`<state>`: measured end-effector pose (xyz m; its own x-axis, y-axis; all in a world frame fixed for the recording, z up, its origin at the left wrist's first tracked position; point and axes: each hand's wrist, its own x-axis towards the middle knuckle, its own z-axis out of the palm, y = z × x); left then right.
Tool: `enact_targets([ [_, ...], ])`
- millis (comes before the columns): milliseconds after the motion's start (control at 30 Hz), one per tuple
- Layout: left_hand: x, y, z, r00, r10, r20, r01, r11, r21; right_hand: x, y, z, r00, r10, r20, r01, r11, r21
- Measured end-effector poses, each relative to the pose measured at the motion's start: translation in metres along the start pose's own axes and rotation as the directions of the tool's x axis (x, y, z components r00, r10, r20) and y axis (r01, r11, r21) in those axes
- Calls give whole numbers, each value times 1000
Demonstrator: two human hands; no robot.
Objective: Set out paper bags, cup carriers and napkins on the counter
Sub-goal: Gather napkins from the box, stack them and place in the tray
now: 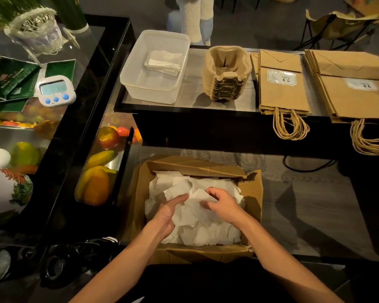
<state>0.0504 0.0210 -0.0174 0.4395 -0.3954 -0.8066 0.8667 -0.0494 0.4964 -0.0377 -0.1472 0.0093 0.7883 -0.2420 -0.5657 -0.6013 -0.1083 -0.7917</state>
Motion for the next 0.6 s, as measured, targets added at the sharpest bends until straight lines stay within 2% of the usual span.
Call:
enact_targets([
  [100,-2,0,0,999,-30,42,32,998,-47,-1,-2,1,998,-52,16,54,990,-128],
  [167,-2,1,0,997,-43,69,48,996,-71,-3,-4,4,988,-156,12,152,938,-312],
  [267,-2,2,1,995,13,103,-10,999,-33,-5,-6,10,925,-373,65,331,713,-619],
  [333,-2,1,0,996,53,67,-53,999,-1,-4,-4,12,880,-459,123,411,602,-684],
  [367,-2,1,-2,997,71,33,-72,997,15,-4,-3,13,872,-470,137,424,584,-692],
  [433,2,-1,-5,997,81,-7,-81,996,28,-4,-4,13,879,-459,133,419,607,-675],
  [500,1,-2,-5,997,68,-26,-67,998,17,-5,-6,11,913,-399,86,364,701,-614],
  [533,1,-2,-5,998,58,-37,-58,998,-8,-5,-6,10,938,-344,50,315,780,-541],
  [600,-3,-1,-4,997,51,-50,-53,998,-46,-8,-8,7,977,-208,-36,193,950,-247],
])
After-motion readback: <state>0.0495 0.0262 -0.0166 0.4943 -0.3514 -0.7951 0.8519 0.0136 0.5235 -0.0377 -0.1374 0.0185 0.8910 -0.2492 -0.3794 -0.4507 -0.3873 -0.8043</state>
